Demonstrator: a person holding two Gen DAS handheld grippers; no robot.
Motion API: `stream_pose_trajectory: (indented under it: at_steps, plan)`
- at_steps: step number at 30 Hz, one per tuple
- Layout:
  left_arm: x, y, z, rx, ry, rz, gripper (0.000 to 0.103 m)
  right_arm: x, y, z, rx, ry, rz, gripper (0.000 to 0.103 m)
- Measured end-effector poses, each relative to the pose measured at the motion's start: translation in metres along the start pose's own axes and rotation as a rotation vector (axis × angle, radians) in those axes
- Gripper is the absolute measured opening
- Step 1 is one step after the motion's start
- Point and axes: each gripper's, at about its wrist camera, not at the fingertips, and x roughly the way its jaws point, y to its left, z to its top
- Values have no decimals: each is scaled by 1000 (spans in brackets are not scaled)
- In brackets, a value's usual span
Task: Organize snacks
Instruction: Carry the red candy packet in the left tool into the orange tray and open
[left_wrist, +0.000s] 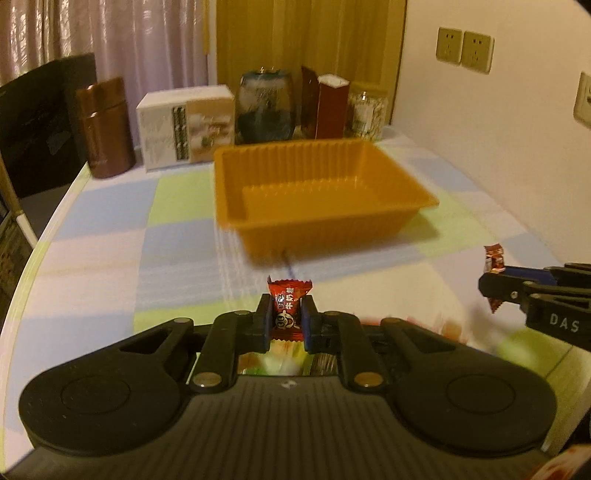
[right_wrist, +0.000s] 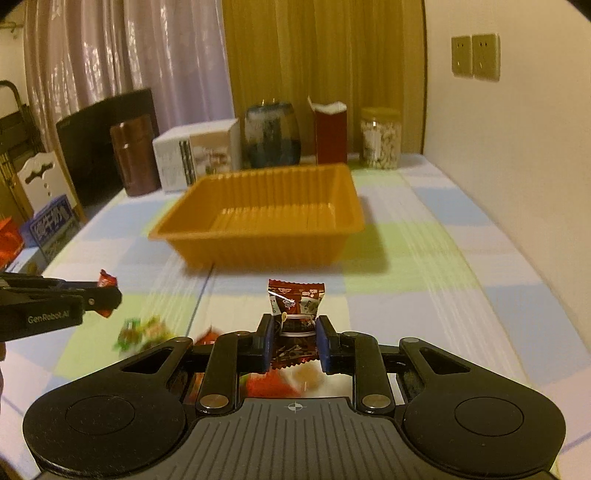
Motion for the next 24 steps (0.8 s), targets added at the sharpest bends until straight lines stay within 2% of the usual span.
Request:
stream_pose_trajectory:
  at_steps: [12, 24]
  plan:
    - [50, 3, 64, -37, -88, -35, 14, 54, -9, 70, 35, -98, 4, 24]
    - [103, 22, 82, -81, -79, -33, 14, 118, -18, 102, 74, -97, 1, 24]
